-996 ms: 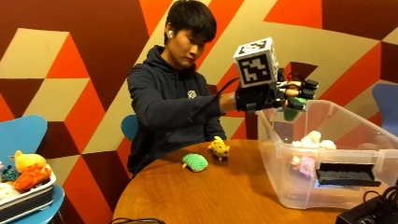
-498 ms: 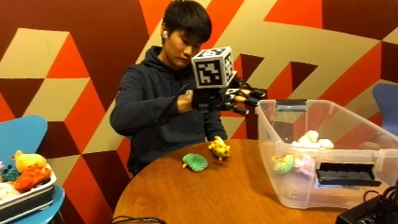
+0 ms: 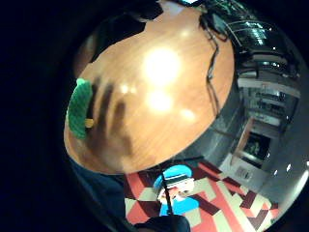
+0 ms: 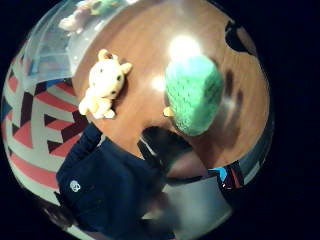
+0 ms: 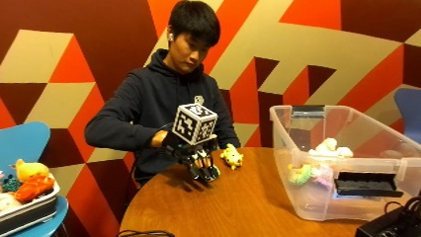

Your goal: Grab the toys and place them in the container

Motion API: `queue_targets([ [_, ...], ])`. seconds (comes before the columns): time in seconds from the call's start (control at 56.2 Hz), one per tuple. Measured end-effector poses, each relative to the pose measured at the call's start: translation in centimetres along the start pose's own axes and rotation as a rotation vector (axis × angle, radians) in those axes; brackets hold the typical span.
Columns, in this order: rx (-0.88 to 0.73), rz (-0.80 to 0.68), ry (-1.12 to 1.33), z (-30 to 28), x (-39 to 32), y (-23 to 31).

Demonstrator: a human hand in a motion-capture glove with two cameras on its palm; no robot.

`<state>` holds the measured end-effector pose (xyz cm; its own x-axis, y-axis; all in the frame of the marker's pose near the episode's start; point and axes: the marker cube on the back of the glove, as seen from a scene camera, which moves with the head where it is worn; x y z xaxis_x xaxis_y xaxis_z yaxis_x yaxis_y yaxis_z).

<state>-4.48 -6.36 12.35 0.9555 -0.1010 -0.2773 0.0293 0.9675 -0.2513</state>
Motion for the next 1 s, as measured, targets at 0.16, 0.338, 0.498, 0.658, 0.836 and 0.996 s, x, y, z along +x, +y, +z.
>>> queue_targets([
  [0.16, 0.067, -0.016, -0.060, 2.1, -0.9, -0.6],
  [0.338, 0.189, -0.095, -0.155, 0.2, -1.4, -1.7],
  [0.498, 0.328, -0.186, -0.214, -5.8, -2.9, -2.0],
  [0.658, 0.484, -0.242, -0.286, -13.3, -4.3, -3.2],
  [0.836, 0.618, -0.225, -0.474, -21.1, -5.4, -5.7],
  [0.996, 0.671, -0.165, -0.575, -26.0, -5.5, -9.8],
])
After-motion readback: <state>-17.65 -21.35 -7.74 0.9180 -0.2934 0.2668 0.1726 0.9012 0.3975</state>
